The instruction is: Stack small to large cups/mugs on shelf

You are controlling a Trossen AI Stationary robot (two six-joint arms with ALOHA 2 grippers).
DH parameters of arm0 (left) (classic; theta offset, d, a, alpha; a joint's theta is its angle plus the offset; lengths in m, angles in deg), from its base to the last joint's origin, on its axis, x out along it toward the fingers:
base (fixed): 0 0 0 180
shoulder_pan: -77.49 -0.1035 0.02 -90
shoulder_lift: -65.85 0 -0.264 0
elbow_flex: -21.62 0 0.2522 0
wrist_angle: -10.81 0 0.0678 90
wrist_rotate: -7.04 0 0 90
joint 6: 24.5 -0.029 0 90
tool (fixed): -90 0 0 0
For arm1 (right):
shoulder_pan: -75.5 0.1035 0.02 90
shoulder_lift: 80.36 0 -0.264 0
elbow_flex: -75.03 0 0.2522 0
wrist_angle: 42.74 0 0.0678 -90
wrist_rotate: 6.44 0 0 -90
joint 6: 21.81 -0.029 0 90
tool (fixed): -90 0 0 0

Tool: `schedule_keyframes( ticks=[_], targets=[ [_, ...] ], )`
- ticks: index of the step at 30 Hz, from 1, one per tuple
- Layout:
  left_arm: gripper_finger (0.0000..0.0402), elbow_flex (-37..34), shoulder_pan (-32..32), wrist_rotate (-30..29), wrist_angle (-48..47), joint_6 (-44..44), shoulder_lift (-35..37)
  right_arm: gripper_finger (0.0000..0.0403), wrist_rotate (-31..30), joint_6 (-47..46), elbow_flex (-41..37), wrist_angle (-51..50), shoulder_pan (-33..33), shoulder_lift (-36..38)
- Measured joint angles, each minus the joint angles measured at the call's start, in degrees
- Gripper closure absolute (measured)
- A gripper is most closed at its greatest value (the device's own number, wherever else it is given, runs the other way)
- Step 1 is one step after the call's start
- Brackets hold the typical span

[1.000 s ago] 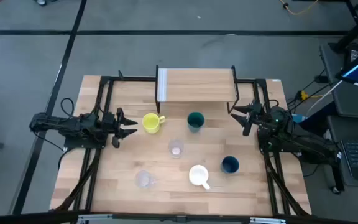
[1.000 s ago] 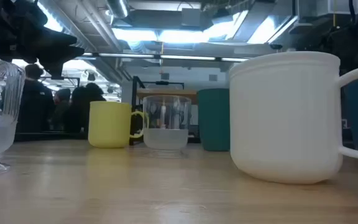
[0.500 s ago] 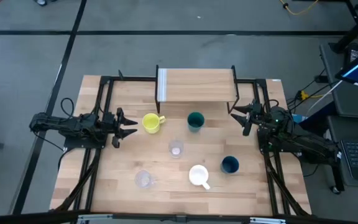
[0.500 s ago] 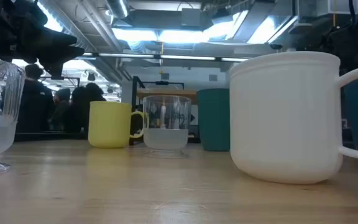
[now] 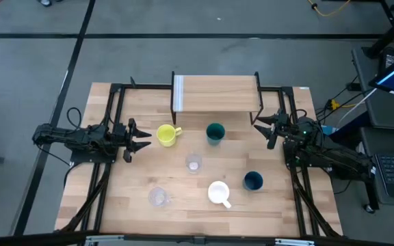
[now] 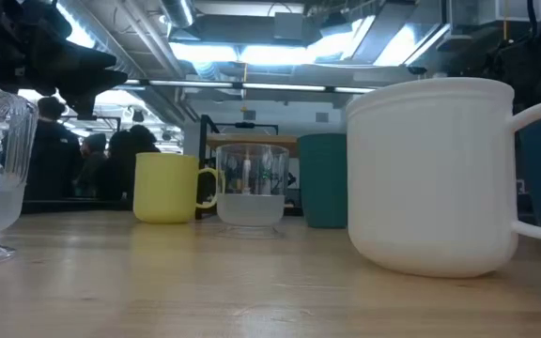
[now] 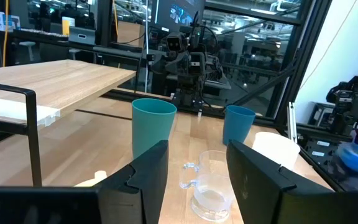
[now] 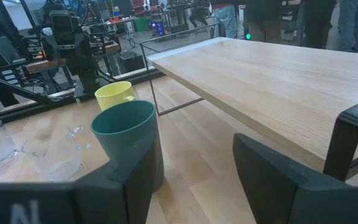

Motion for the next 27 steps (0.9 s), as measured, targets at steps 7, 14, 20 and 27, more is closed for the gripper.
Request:
schedule_keyframes(
  ticks=[7,14,20,27],
  targets=[
    [0.0243,0.0,0.0,0.0,0.0,0.0,0.0,0.0193,0.0,0.0,0.0,0.0,0.0,0.0],
    [0.0243,0.0,0.0,0.0,0.0,0.0,0.0,0.0193,0.0,0.0,0.0,0.0,0.0,0.0],
    [0.0243,0.0,0.0,0.0,0.0,0.0,0.0,0.0193,0.0,0.0,0.0,0.0,0.0,0.0],
    [0.0243,0.0,0.0,0.0,0.0,0.0,0.0,0.0193,0.0,-4.8,0.0,2.0,0.0,0.0]
  ],
)
